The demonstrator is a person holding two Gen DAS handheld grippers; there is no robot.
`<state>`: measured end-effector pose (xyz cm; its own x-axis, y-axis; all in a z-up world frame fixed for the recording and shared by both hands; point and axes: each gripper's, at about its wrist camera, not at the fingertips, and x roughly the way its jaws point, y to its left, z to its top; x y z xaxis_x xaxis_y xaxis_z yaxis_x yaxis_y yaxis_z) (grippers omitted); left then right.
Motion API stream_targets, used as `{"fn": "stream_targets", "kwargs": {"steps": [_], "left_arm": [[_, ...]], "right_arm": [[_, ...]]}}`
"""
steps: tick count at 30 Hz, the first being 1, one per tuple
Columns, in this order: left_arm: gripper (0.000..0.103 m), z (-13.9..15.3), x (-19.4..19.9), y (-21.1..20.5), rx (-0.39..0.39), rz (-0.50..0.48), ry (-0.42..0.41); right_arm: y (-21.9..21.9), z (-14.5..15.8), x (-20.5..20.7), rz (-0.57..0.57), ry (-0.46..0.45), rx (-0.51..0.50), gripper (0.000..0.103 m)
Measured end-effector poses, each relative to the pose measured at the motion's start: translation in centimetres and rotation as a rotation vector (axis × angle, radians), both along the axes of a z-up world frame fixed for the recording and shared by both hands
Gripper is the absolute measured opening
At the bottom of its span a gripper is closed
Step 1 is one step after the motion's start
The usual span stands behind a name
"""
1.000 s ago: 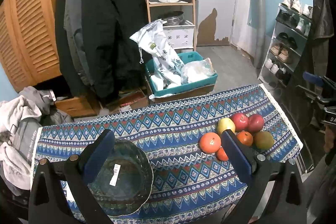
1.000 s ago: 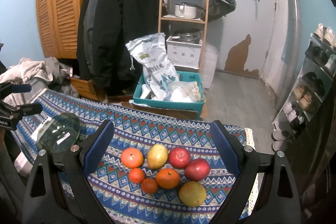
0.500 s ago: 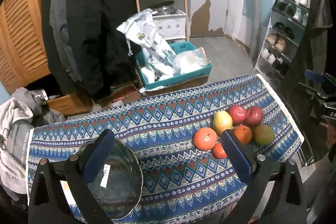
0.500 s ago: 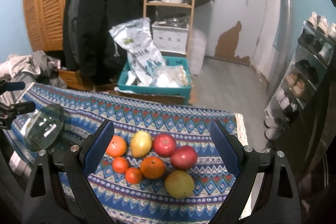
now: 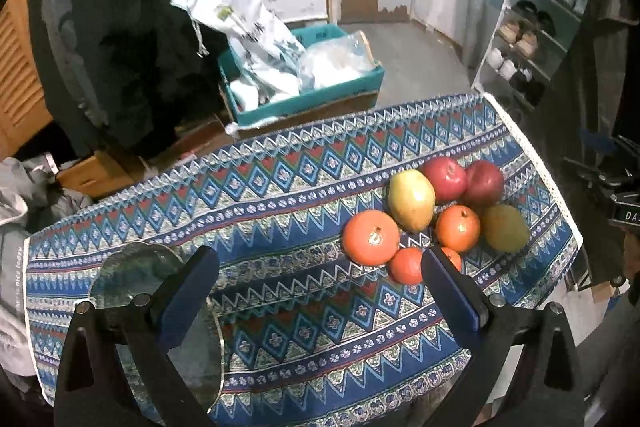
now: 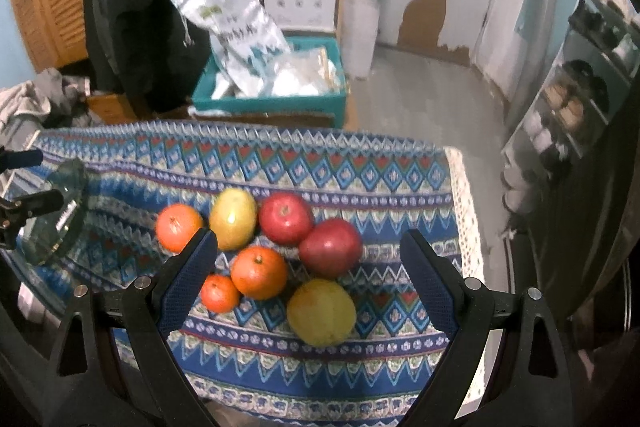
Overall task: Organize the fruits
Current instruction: 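Grasp the large orange with the left tool while the right tool grasps the big pear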
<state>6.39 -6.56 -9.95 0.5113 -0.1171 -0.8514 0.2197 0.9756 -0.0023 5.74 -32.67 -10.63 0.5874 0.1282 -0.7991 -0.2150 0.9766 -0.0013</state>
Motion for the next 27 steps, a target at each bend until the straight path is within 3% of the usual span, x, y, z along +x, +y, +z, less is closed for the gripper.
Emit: {"fn": "stream_targets", "kwargs": {"steps": [27], "left_arm": [[0.102, -11.0, 6.4, -4.8, 0.055, -0.068, 0.181]], "right_arm": [[-1.1, -13.2, 3.2, 0.041, 0.376, -0.094, 0.091]]}}
